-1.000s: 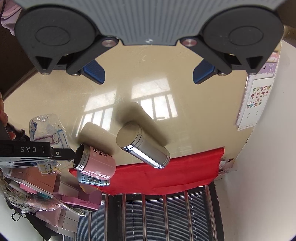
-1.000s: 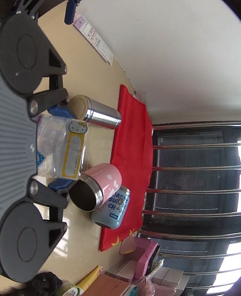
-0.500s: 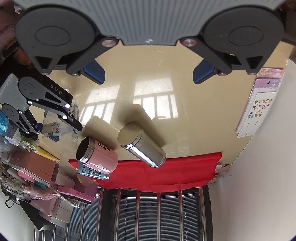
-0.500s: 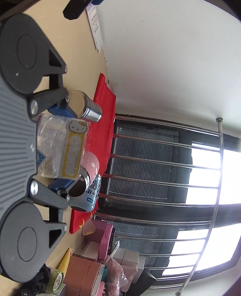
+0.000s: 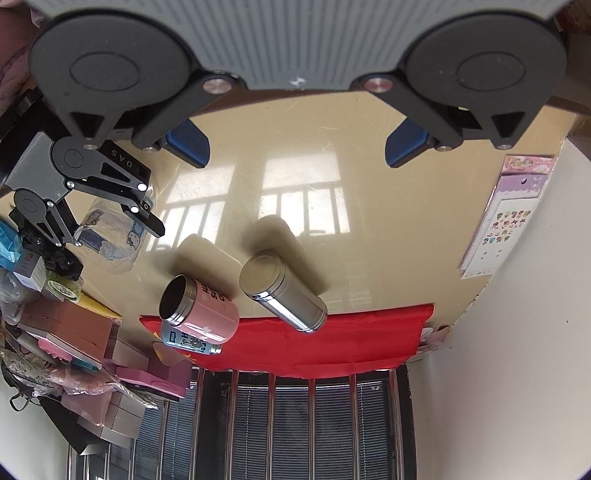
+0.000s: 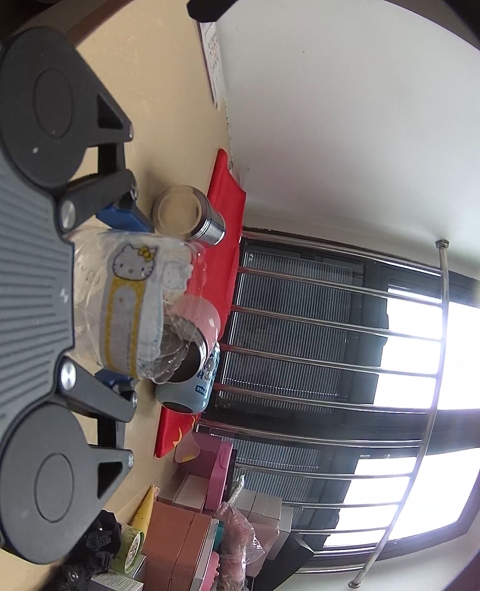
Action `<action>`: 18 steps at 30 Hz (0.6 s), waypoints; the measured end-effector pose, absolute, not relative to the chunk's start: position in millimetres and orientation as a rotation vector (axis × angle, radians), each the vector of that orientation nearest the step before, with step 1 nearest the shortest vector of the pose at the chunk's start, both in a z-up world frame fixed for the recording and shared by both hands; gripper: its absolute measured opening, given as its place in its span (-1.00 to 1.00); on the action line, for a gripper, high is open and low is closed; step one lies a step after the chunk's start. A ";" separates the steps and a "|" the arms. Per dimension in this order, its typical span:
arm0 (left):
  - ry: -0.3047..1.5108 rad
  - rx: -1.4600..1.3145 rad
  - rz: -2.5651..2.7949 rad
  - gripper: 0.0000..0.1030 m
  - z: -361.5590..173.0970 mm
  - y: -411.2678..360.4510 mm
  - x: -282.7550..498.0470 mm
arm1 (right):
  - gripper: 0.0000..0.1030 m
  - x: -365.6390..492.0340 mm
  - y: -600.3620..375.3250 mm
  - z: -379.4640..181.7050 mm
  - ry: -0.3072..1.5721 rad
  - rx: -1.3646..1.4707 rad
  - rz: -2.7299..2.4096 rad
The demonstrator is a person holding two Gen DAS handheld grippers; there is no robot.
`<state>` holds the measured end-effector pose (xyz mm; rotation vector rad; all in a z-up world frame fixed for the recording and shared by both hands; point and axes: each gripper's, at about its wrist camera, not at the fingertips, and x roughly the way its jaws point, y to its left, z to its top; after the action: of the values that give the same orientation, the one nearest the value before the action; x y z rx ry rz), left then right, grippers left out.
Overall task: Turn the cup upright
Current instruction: 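Rotate the cup upright with the right gripper, set it down, open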
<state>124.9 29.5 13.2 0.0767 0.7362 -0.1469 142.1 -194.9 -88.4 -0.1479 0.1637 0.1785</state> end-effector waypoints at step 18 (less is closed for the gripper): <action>0.574 0.006 -0.151 1.00 41.5 20.9 53.4 | 1.00 68.1 -225.6 -2.4 0.290 0.008 0.233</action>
<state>53.4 20.9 41.5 0.0057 0.5741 -0.1515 68.1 -225.6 -2.4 0.0082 0.2898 0.2335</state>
